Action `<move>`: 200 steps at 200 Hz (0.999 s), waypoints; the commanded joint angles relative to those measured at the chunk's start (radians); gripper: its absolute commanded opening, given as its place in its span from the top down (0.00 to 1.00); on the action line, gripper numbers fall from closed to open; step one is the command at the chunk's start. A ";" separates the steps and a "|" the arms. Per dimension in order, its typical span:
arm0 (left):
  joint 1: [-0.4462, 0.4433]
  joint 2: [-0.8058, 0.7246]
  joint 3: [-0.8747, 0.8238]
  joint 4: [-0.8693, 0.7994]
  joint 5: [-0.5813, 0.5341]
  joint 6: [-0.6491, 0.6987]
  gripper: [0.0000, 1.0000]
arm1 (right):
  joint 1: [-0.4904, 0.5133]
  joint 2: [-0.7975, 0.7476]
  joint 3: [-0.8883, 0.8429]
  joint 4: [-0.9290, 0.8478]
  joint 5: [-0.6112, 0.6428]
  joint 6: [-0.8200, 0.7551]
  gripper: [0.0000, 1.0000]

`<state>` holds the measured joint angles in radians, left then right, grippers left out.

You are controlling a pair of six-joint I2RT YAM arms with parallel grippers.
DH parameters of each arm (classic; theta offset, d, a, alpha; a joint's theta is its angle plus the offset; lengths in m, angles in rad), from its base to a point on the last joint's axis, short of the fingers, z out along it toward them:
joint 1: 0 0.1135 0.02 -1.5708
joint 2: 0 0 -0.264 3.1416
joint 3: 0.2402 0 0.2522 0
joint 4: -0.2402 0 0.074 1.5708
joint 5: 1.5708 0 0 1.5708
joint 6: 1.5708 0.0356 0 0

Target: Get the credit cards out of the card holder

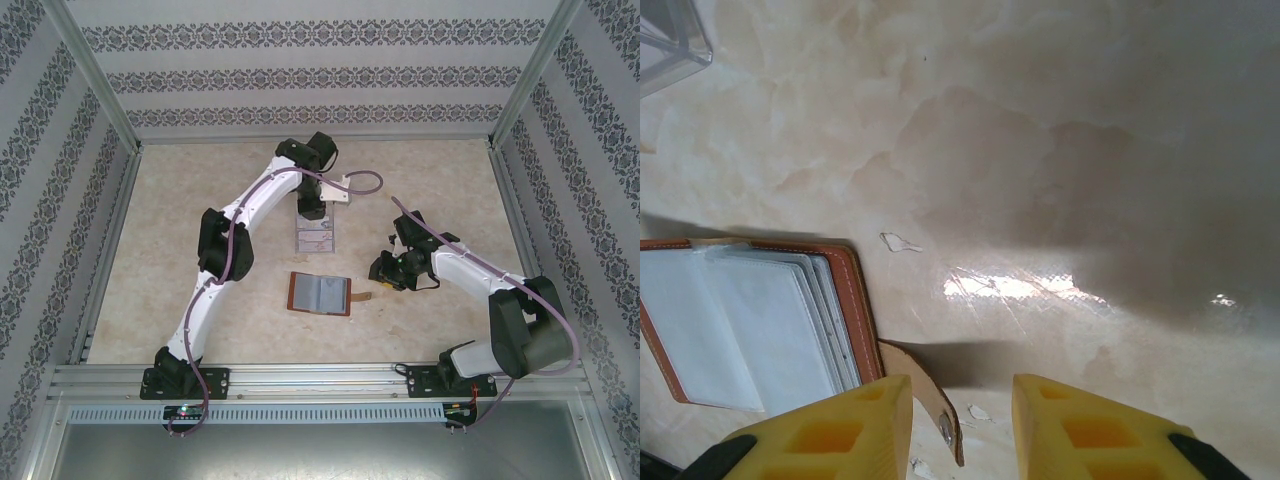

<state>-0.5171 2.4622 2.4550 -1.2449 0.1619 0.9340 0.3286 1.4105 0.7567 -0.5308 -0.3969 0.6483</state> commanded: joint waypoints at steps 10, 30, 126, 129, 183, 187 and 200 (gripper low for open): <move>0.021 -0.066 -0.029 0.041 -0.039 -0.028 0.69 | -0.011 0.015 0.009 0.002 0.001 -0.002 0.66; 0.027 -0.063 -0.063 0.071 -0.069 -0.036 0.69 | -0.011 0.025 0.010 0.003 -0.004 -0.003 0.66; 0.025 -0.011 -0.077 0.037 -0.015 -0.058 0.67 | -0.010 0.024 0.015 0.000 -0.011 -0.007 0.66; 0.025 -0.010 -0.077 0.036 -0.014 -0.058 0.67 | -0.011 0.025 0.015 -0.001 -0.011 -0.007 0.66; 0.019 0.012 -0.087 0.024 -0.004 -0.074 0.66 | -0.010 0.010 0.010 -0.004 -0.010 -0.008 0.66; 0.018 0.013 -0.088 0.022 -0.003 -0.076 0.66 | -0.010 0.009 0.010 -0.004 -0.010 -0.009 0.66; 0.018 0.014 -0.087 0.018 -0.002 -0.080 0.66 | -0.011 0.006 0.008 -0.006 -0.008 -0.009 0.66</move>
<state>-0.5018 2.4508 2.3798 -1.1816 0.1349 0.8768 0.3286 1.4300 0.7567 -0.5308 -0.3981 0.6479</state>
